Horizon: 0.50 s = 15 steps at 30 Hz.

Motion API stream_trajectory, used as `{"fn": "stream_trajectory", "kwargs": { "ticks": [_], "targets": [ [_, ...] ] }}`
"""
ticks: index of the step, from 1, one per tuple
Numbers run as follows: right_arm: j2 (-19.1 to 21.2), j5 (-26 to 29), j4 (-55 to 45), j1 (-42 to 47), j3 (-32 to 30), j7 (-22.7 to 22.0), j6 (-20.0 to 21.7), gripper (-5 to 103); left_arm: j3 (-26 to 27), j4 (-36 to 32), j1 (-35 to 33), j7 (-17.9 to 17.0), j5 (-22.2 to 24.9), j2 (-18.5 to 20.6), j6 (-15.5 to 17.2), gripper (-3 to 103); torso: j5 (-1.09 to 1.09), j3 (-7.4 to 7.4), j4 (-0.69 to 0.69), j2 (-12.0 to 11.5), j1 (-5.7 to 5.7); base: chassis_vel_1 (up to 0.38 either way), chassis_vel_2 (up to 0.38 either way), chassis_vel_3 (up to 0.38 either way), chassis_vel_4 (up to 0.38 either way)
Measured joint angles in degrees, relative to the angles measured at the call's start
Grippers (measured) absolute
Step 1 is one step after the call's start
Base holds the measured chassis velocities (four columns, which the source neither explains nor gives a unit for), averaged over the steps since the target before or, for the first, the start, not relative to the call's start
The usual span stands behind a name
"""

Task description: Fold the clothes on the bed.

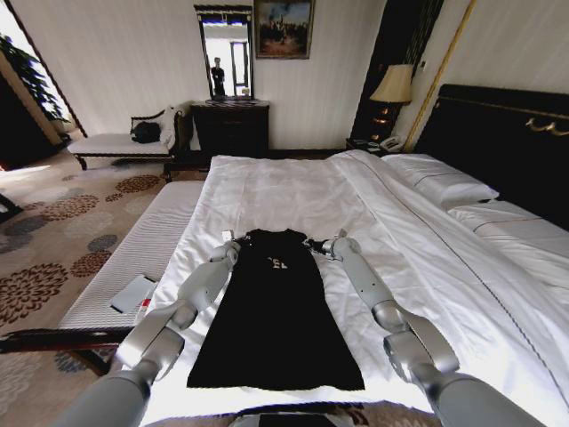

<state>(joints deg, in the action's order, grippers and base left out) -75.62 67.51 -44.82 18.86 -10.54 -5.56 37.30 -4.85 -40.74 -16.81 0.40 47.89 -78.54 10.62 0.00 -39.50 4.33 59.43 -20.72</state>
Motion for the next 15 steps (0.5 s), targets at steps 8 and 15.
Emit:
{"fn": "stream_trajectory", "kwargs": {
  "ticks": [8,15],
  "targets": [
    [0.3,-0.1,-0.7,0.5,0.3,-0.1,-0.2,1,-0.2,-0.9,0.0,0.0,0.5,0.6,0.2,2,0.0,0.0,0.0,0.0,0.0,0.0,0.0,0.0,0.0],
    [0.8,-0.9,-2.1,0.9,1.2,0.1,-1.4,1,-0.2,-1.7,0.4,0.0,1.4,1.0,0.3,2,0.0,0.0,0.01,0.0,0.0,0.0,0.0,0.0,0.0]
  ]
}}
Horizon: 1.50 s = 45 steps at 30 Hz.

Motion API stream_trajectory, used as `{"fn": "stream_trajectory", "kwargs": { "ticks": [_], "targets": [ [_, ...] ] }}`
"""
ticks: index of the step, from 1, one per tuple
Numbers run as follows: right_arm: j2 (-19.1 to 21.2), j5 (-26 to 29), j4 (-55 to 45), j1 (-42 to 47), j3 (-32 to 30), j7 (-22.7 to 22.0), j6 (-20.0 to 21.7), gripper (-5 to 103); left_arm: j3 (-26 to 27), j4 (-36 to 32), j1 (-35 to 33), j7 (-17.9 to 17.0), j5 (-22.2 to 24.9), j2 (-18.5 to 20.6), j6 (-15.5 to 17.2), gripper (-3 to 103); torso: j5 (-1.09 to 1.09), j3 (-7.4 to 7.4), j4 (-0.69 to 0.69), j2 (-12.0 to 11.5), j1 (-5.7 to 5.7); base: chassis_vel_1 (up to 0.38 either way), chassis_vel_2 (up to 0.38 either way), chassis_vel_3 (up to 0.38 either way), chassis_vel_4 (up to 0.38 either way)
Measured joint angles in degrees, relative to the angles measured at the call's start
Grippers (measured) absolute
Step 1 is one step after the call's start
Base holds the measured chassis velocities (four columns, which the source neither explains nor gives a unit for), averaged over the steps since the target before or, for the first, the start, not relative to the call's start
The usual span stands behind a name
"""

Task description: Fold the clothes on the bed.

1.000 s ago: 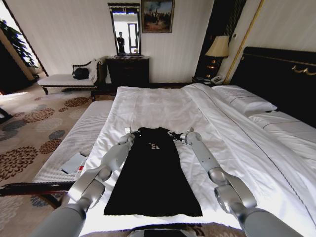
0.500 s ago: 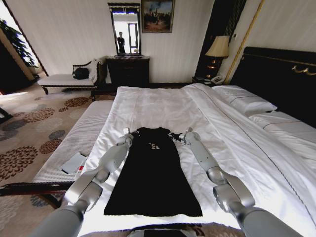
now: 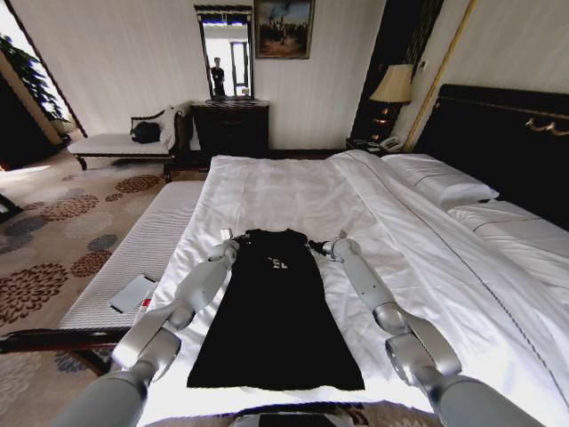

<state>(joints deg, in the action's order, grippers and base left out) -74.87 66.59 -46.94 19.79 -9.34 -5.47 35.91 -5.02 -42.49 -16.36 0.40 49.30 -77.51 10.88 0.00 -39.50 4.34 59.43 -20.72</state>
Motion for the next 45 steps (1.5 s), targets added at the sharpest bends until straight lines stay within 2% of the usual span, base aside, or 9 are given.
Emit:
{"fn": "stream_trajectory", "kwargs": {
  "ticks": [7,15,17,26,36,45],
  "targets": [
    [1.2,-1.5,-3.0,-1.0,2.2,1.7,-5.1,1,-0.1,-0.6,1.4,0.0,1.2,1.1,0.0,2,0.0,0.0,-0.02,0.0,0.0,0.0,0.0,0.0,0.0],
    [1.7,-1.7,-4.3,-4.1,3.9,2.1,-6.9,1,0.4,0.5,4.8,0.0,2.5,1.0,-0.1,2,0.0,0.0,0.0,0.0,0.0,0.0,0.0,0.0,0.0],
    [1.9,-1.9,-4.1,-5.4,4.3,2.1,-7.4,1,0.6,2.0,6.6,0.0,2.9,0.6,-0.1,2,0.0,0.0,-0.03,0.0,0.0,0.0,0.0,0.0,0.0],
    [2.0,-2.4,-0.2,-9.9,6.2,3.1,-9.5,1,-0.8,11.8,17.1,0.0,3.1,-3.2,-1.2,2,-0.02,0.0,0.02,0.0,-0.01,0.0,0.0,0.0,0.0],
    [0.9,-4.2,6.3,-14.6,8.1,5.5,-11.7,1,-3.0,16.8,22.9,0.0,3.1,-5.3,-1.9,2,0.0,0.0,-0.02,0.0,0.0,0.0,0.0,0.0,0.0],
    [1.5,-5.1,7.5,-17.1,9.8,6.9,-12.8,1,-4.2,16.2,24.6,0.0,2.9,-5.8,-2.0,2,0.0,0.01,0.02,0.0,0.0,0.0,0.0,0.0,0.0]
  ]
}}
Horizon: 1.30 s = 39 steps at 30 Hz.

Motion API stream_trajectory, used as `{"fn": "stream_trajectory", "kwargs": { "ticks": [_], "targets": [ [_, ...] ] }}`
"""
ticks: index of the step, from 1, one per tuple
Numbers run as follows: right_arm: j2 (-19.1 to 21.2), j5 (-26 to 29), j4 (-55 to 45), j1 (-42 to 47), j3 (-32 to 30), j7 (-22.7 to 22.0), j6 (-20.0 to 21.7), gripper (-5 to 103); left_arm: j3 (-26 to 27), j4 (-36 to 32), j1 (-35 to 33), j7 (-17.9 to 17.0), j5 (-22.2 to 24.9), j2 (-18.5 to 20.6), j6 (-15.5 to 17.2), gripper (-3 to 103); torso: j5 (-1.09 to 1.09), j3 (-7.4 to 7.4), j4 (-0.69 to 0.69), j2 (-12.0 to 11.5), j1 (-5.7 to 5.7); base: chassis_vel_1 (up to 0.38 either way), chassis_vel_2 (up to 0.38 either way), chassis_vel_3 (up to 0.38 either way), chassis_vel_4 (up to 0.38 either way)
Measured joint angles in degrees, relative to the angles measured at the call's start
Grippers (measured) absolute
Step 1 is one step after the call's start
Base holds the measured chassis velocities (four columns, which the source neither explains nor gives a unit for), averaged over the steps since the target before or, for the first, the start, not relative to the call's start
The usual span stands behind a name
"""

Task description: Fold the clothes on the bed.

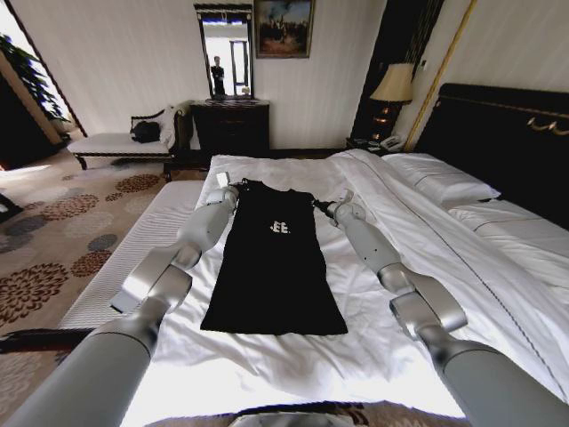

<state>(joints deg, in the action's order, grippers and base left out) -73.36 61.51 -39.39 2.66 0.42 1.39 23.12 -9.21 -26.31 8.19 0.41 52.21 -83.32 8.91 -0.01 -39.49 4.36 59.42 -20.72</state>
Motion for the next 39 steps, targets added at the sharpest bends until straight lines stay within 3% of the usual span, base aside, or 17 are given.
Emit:
{"fn": "stream_trajectory", "kwargs": {
  "ticks": [3,9,12,14,19,25,31,33,39],
  "targets": [
    [0.2,-0.1,-1.6,1.2,0.2,-0.1,-0.3,1,-0.1,-1.3,-1.6,0.0,-0.7,0.1,-0.2,2,0.01,0.0,-0.02,0.0,0.0,0.0,0.0,0.0,0.0],
    [0.9,-1.6,-6.9,6.1,-0.2,-0.7,-1.8,1,-0.5,-10.3,-8.7,0.0,-0.9,2.7,-0.2,2,0.01,-0.01,-0.03,0.0,0.0,0.0,0.0,0.0,0.0],
    [2.9,-2.1,-12.7,9.6,-1.0,-0.9,-2.6,1,-0.3,-19.1,-14.0,0.0,0.0,6.4,0.1,2,0.02,0.0,-0.01,0.0,0.0,0.0,0.0,0.0,0.0],
    [3.4,-2.2,-13.8,10.3,-1.1,-0.9,-2.8,1,-0.3,-21.2,-15.1,0.0,0.2,7.5,0.2,2,0.02,0.0,-0.01,0.0,0.0,0.0,0.0,0.0,0.0],
    [8.3,-2.2,-25.6,18.1,-2.8,-2.4,-2.9,1,0.7,-34.8,-22.8,0.0,0.1,14.1,0.5,2,0.0,0.0,-0.03,0.0,0.0,0.0,0.0,0.0,0.0],
    [11.3,-2.2,-32.7,23.5,-4.0,-3.1,-2.9,1,2.9,-42.6,-27.9,0.0,0.4,16.6,0.8,2,0.0,0.0,0.0,0.0,0.01,0.0,0.0,0.0,0.0],
    [15.8,-3.3,-40.1,29.9,-6.3,-3.2,-3.5,1,3.4,-53.4,-33.9,0.0,1.0,21.5,0.6,2,0.0,0.0,-0.05,0.0,0.01,0.0,0.0,0.0,0.0],
    [17.4,-3.7,-43.7,33.2,-7.7,-3.2,-4.0,1,3.5,-57.1,-36.7,0.0,1.3,23.2,-0.4,2,0.0,0.02,0.02,0.0,0.02,0.0,0.0,0.0,0.0],
    [18.6,-5.7,-49.5,39.2,-9.1,-3.3,-5.0,1,5.5,-63.1,-42.8,0.0,1.8,27.0,-1.2,2,-0.01,0.0,-0.02,0.0,0.01,0.0,0.0,0.0,0.0]
  ]
}}
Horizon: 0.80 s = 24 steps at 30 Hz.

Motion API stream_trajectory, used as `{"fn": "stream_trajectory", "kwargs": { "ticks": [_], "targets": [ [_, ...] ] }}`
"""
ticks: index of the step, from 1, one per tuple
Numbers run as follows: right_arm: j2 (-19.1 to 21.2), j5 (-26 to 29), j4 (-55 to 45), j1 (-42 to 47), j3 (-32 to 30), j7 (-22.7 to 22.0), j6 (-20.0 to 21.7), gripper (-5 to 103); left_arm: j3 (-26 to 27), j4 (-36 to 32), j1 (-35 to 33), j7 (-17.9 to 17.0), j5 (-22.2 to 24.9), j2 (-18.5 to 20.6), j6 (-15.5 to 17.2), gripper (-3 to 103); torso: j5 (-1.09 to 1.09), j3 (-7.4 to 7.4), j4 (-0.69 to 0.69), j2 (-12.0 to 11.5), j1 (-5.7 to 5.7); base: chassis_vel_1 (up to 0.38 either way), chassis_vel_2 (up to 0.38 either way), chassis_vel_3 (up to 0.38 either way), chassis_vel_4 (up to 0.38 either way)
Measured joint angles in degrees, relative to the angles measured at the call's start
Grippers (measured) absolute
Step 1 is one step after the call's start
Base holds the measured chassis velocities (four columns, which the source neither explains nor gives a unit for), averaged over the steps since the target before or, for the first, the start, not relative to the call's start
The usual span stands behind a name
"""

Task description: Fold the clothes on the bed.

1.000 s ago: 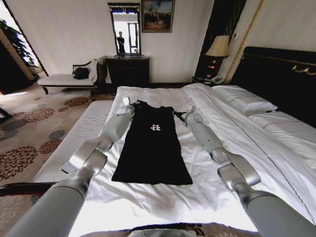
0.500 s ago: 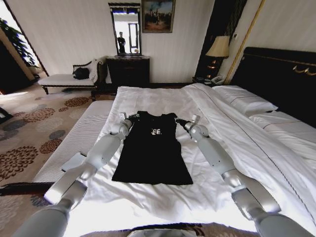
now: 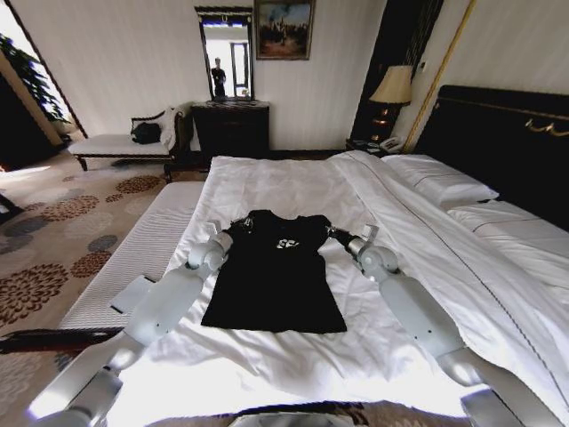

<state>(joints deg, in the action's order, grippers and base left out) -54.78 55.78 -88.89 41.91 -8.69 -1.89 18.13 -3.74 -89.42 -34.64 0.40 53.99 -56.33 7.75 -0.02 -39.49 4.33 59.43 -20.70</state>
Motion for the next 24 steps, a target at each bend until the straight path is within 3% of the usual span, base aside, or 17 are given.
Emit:
{"fn": "stream_trajectory", "kwargs": {
  "ticks": [4,8,17,24],
  "targets": [
    [0.0,-1.8,-3.4,4.6,-0.6,-0.2,-0.6,1,1.8,-2.8,-4.1,0.0,-0.2,2.2,-0.2,2,0.03,0.0,-0.01,0.0,-0.01,0.0,0.0,0.0,0.0],
    [-0.7,-3.4,-8.4,10.4,-1.7,-1.3,-1.1,1,7.1,-9.3,-14.2,0.0,-1.4,6.2,-1.1,2,0.02,0.0,-0.01,0.0,0.0,0.0,0.0,0.0,0.0],
    [-0.8,-6.6,-15.0,19.3,-6.2,-1.8,-2.3,1,11.3,-16.1,-24.2,0.0,-3.7,8.1,-2.8,2,0.02,0.0,0.01,0.0,-0.01,0.0,0.0,0.0,0.0],
    [-1.1,-9.0,-18.9,26.3,-10.2,-1.4,-2.8,1,13.5,-18.9,-27.9,0.0,-4.8,8.7,-3.7,2,0.02,-0.01,0.01,0.0,-0.01,0.0,0.0,0.0,0.0]
  ]
}}
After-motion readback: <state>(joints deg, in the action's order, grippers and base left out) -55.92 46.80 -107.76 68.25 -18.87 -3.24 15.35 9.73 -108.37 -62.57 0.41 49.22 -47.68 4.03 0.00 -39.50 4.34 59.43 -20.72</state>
